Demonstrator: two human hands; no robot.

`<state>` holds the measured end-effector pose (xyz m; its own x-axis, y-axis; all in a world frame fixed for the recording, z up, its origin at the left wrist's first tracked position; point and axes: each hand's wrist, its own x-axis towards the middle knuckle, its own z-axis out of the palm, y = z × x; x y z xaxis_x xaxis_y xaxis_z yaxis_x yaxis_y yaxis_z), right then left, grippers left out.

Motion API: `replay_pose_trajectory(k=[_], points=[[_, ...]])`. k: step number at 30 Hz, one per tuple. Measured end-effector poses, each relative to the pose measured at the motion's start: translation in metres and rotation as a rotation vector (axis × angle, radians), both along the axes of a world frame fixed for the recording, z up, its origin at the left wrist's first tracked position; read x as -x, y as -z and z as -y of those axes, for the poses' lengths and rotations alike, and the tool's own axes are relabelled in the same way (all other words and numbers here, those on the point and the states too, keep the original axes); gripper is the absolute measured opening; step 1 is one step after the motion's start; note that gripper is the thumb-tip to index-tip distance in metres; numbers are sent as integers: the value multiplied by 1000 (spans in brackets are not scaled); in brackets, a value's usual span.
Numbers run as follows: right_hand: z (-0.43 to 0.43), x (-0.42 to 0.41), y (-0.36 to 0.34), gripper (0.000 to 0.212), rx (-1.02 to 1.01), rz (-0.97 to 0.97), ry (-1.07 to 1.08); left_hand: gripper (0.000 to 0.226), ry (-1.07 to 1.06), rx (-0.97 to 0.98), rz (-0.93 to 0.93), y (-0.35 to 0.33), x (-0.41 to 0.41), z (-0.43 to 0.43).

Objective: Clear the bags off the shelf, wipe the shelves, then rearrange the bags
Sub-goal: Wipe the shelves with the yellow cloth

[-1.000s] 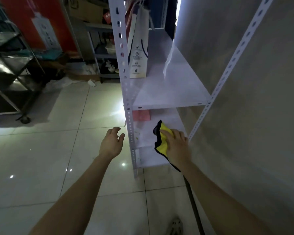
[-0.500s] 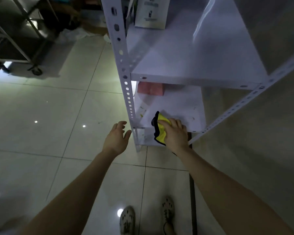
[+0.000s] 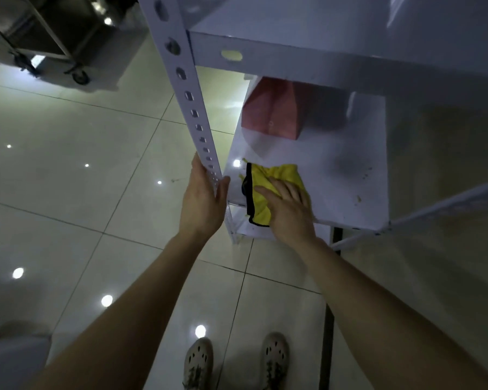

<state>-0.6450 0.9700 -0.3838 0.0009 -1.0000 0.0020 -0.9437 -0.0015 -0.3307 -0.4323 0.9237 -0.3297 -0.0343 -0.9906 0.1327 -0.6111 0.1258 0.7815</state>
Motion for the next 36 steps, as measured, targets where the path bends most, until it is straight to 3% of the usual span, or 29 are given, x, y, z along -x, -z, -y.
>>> replay_pose_trajectory(k=[4,12,19,28,32,36], points=[[26,11,8,70,-27,-59,65,44,-4,16,67,1,6,-2],[120,-36,0,70,-96,-41,50,46,7,-25,138,-6,4,-1],[68,-45,6,70,51,-92,-104,47,21,10,144,-15,6,-4],[12,16,10,64,68,-74,84,43,-2,48,117,-19,9,-8],[31,-4,5,66,6,-80,154,40,-11,82,123,-16,9,-6],[66,-41,10,69,48,-158,33,40,-15,212,171,-3,7,-1]])
